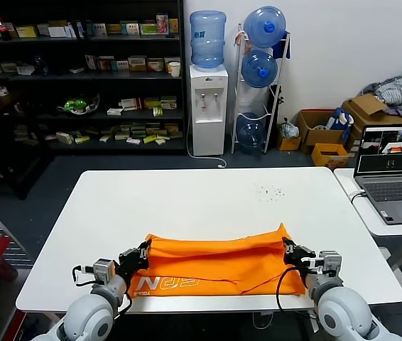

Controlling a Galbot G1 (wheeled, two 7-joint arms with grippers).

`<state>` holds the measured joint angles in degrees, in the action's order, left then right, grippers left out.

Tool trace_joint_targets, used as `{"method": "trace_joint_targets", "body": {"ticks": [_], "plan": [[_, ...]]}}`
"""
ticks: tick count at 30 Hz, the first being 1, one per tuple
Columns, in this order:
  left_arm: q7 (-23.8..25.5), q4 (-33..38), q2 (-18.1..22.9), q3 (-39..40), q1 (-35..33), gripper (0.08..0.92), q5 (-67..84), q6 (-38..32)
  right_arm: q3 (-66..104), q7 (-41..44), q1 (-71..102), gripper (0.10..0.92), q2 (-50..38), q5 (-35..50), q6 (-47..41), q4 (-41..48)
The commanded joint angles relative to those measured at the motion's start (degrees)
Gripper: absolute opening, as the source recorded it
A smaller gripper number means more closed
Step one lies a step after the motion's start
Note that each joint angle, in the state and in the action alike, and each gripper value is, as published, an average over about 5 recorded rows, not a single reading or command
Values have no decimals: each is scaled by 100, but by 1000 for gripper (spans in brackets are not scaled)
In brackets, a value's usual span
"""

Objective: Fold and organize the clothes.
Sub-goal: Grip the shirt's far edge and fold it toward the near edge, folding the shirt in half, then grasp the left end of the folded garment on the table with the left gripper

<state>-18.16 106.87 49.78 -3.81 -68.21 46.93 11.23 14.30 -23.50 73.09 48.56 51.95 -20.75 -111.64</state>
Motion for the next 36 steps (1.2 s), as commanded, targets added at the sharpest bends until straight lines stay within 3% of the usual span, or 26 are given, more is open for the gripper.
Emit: {"method": "trace_joint_targets", "body": {"ticks": [1,9,20,31,36], "plan": [[-33,140,-12,-10,-180,97,-28,0,52,-21,224,124,-27,-18,-19,-140],[-42,127,-56,-31,-233,121,-100,123,90,18,357,160,-68,-127,1,-193],[-182,117,-209,-185,-436,422,-177,203,346,74,519,475,-141,-246,76,-174],[-305,-39,69,-198,-672,741,-139,196,453,61,657,771,-89,-338,79,-262],[-353,62,112,-193,-769,816,-139,194,493,48,688,820,-94,-337,77,-285]]}}
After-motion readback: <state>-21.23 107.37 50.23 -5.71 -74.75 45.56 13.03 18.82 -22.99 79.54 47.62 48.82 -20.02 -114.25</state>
